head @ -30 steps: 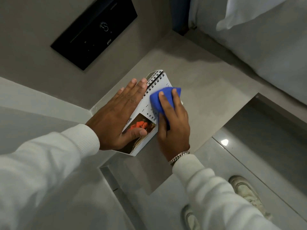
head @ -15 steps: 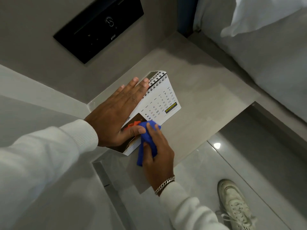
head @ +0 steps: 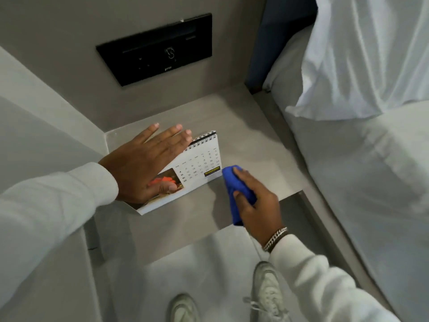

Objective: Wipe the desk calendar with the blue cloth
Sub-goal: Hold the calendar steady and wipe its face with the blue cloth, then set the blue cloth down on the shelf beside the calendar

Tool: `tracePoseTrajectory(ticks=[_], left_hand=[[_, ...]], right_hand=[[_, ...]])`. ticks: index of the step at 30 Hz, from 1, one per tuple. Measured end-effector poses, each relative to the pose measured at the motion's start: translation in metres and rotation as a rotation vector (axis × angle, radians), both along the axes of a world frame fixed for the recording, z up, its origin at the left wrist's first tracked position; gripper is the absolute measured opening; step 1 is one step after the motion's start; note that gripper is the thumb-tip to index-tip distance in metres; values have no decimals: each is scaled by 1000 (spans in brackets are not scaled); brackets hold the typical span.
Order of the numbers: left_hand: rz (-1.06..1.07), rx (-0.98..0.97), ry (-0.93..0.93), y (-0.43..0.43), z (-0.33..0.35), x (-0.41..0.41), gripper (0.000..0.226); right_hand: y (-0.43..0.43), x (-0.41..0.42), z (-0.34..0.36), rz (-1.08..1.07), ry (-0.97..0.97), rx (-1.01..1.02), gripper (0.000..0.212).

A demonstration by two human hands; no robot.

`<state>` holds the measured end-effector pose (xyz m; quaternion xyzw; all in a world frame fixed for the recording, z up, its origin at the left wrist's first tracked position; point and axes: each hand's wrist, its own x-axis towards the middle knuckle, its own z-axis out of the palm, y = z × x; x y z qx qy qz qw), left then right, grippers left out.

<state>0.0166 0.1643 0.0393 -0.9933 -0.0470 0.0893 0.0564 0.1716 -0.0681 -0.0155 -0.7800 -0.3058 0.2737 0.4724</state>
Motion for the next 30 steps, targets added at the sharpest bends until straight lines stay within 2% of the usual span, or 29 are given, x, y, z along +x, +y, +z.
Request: tracePoseTrajectory(ticks=[4,9,13,16,24,28,30], left_hand=[[142,25,-149,-28,2,1,80],[466,24,-290,-71,-10,5,77],[752,40,-292,-75,-20,8,81],[806,72,-316,-75,-27,12,84],[831,73,-281,-76,-35,12,85],[823,-93,-331,-78,-13,6,82],[906,-177,-465,-83,1,-1,80]], right_hand=[[1,60,2,137,-366,-192,51],[10,92,-21,427,-625,-439,51],[-3,90,-55,590,-731,-609,78],[-9,86,-65,553,-735,-596,88],[-6,86,-71,590,-755,-667,94],[10,90,-43,637,-628,-769,95],[25,87,-17,572,-480,-713,88]])
